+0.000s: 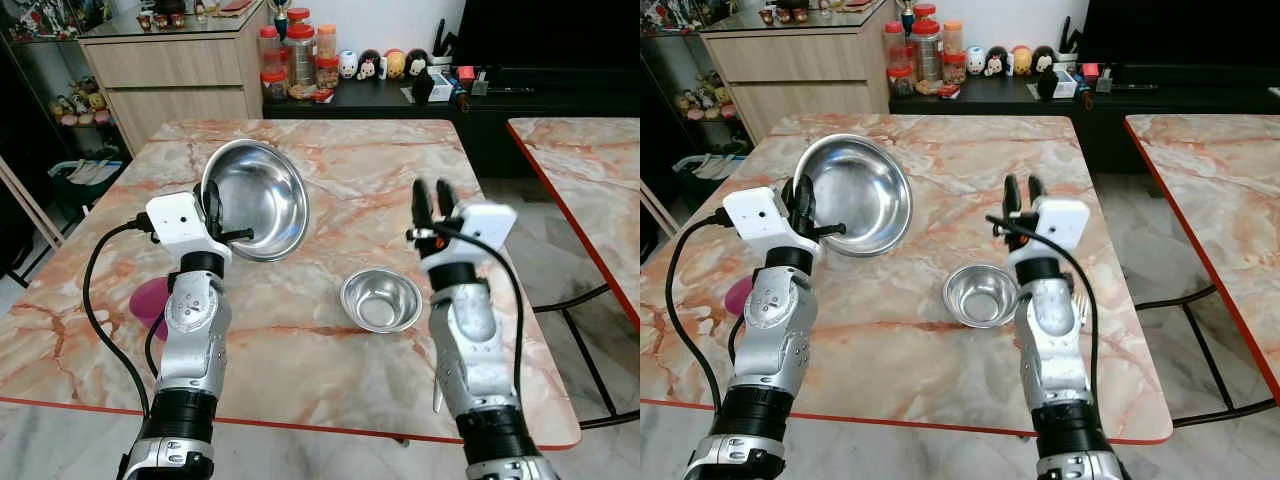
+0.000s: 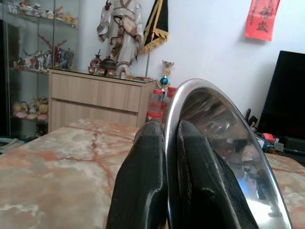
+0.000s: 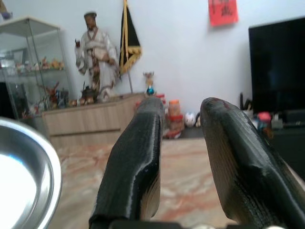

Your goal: Setting the table

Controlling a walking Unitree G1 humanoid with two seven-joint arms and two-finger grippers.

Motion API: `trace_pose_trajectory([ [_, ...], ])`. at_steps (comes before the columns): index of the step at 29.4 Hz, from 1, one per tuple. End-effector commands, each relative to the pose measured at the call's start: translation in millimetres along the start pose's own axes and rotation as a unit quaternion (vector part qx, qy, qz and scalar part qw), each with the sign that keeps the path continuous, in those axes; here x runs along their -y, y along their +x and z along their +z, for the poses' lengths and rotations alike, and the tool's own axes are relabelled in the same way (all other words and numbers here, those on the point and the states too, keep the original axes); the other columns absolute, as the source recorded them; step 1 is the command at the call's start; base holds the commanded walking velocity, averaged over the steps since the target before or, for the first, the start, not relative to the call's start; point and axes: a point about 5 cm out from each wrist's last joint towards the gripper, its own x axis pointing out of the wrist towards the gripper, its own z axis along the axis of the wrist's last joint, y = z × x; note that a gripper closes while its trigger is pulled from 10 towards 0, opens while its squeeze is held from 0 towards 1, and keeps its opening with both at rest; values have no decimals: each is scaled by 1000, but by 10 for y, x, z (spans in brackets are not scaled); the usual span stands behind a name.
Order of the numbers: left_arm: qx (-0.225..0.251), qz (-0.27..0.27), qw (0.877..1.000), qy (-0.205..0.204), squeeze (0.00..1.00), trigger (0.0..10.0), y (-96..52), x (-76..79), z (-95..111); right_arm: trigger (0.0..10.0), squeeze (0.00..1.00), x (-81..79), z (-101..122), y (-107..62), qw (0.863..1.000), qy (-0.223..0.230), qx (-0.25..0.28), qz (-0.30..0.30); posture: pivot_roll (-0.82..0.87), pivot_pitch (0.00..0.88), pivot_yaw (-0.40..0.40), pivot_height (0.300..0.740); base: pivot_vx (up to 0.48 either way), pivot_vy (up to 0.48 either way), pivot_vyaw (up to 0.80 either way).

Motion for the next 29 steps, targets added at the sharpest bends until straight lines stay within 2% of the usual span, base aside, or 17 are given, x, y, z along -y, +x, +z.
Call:
trace_pose_trajectory([
  [1, 20, -2, 1000, 4, 0, 10000, 2, -17, 76, 10000, 0, -23, -10, -14, 1000, 3, -6, 0, -30, 0, 18, 740, 0, 0, 0],
  [25, 22, 5, 1000, 6, 0, 10000, -8, -43, 74, 10000, 0, -17, -53, -45, 1000, 5, -26, -9, -31, 0, 11, 740, 0, 0, 0],
  [29, 23, 6, 1000, 6, 0, 10000, 1, -43, 78, 10000, 0, -30, -55, -37, 1000, 11, -28, -5, -33, 0, 12, 740, 0, -277, -400],
])
